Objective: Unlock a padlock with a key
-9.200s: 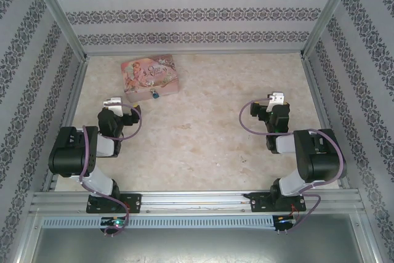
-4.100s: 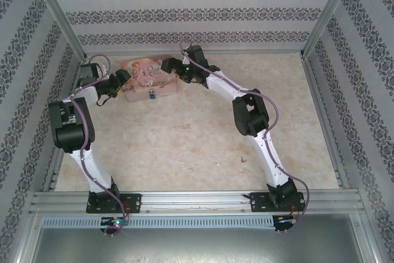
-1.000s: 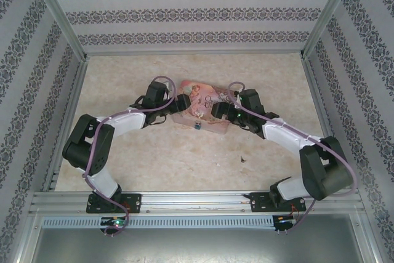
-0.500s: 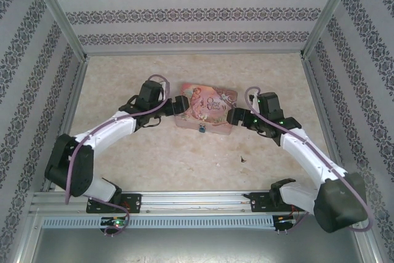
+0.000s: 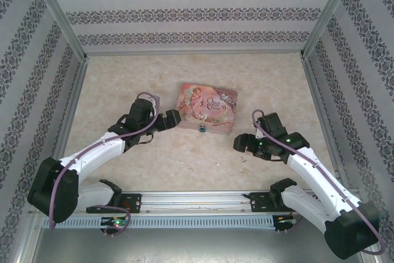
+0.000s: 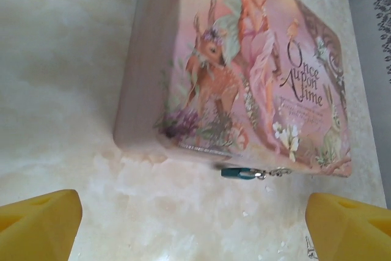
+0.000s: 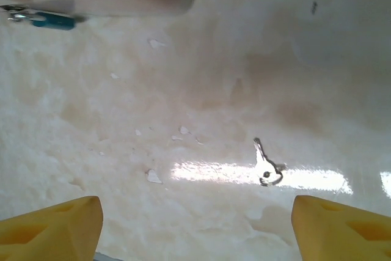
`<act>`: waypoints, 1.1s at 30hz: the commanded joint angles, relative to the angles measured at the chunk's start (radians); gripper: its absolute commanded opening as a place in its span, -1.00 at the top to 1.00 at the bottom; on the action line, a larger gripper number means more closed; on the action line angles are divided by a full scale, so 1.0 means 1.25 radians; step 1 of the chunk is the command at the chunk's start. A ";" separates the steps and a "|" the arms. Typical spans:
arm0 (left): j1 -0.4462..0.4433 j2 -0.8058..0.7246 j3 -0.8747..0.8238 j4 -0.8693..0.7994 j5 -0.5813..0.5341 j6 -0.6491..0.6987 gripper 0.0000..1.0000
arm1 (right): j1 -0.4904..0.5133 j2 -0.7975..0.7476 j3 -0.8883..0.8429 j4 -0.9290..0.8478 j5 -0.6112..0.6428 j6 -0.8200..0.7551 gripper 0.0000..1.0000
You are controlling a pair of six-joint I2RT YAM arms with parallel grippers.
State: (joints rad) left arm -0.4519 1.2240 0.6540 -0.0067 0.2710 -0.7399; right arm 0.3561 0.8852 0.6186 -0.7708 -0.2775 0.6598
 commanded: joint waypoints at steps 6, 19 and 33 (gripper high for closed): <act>-0.014 -0.032 -0.017 0.079 -0.060 -0.036 -0.88 | -0.011 0.011 -0.128 0.055 -0.034 0.216 -0.49; -0.014 -0.028 -0.027 0.071 -0.105 -0.033 -0.88 | -0.054 -0.033 -0.168 0.122 -0.001 0.325 0.13; -0.014 -0.007 -0.003 0.044 -0.138 -0.046 -0.88 | -0.039 0.051 -0.181 0.125 -0.004 0.407 0.44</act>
State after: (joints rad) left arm -0.4572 1.2072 0.6296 0.0532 0.1204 -0.7876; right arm 0.2974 0.9409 0.4049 -0.6010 -0.2928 1.1297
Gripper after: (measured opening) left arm 0.938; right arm 0.285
